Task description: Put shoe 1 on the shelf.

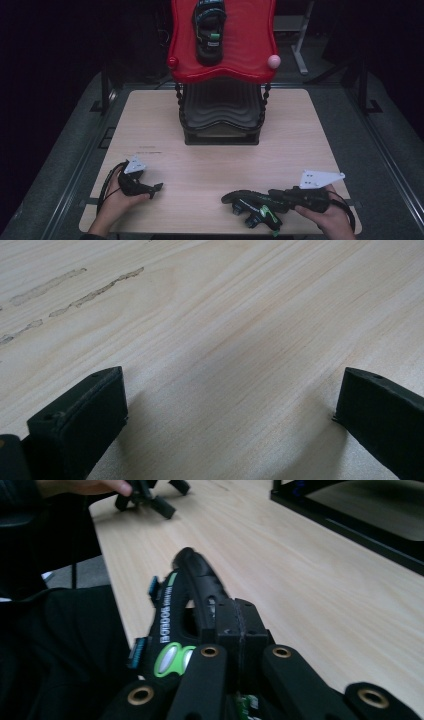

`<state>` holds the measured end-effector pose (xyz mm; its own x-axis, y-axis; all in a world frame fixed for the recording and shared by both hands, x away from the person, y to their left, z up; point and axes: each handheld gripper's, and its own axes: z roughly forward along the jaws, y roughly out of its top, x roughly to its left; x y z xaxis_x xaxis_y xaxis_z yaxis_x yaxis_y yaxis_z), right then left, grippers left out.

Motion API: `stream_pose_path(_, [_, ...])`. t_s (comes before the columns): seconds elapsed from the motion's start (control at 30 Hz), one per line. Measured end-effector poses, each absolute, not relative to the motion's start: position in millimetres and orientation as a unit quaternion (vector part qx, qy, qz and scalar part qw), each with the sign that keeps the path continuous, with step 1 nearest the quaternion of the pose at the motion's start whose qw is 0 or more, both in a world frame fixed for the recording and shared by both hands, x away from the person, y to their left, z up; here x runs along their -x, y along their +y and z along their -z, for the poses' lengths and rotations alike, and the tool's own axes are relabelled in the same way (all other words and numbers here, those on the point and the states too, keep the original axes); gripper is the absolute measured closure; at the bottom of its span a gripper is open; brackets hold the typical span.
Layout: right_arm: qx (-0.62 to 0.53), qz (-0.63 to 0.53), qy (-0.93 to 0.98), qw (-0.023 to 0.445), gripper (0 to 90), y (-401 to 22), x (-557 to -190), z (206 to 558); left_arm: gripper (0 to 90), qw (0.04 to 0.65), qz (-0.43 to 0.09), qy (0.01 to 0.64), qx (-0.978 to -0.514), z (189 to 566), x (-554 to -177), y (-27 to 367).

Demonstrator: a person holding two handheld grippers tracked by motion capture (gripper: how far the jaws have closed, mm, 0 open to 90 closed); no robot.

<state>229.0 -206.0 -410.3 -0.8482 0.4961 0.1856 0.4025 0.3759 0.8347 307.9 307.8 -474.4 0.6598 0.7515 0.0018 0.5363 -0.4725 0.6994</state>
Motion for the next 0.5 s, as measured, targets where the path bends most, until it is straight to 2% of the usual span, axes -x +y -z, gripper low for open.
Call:
stream_pose_path(0.3, [-0.261, -0.475, 0.840, 0.029, 90.0, -197, -219, 420, 0.0, 0.344, -0.157, 0.382, -0.843, 474, -308, 308])
stream_pose_path(0.5, [-0.264, -0.467, 0.842, 0.048, 90.0, -196, -221, 420, 0.0, 0.343, -0.157, 0.382, -0.843, 474, -308, 308])
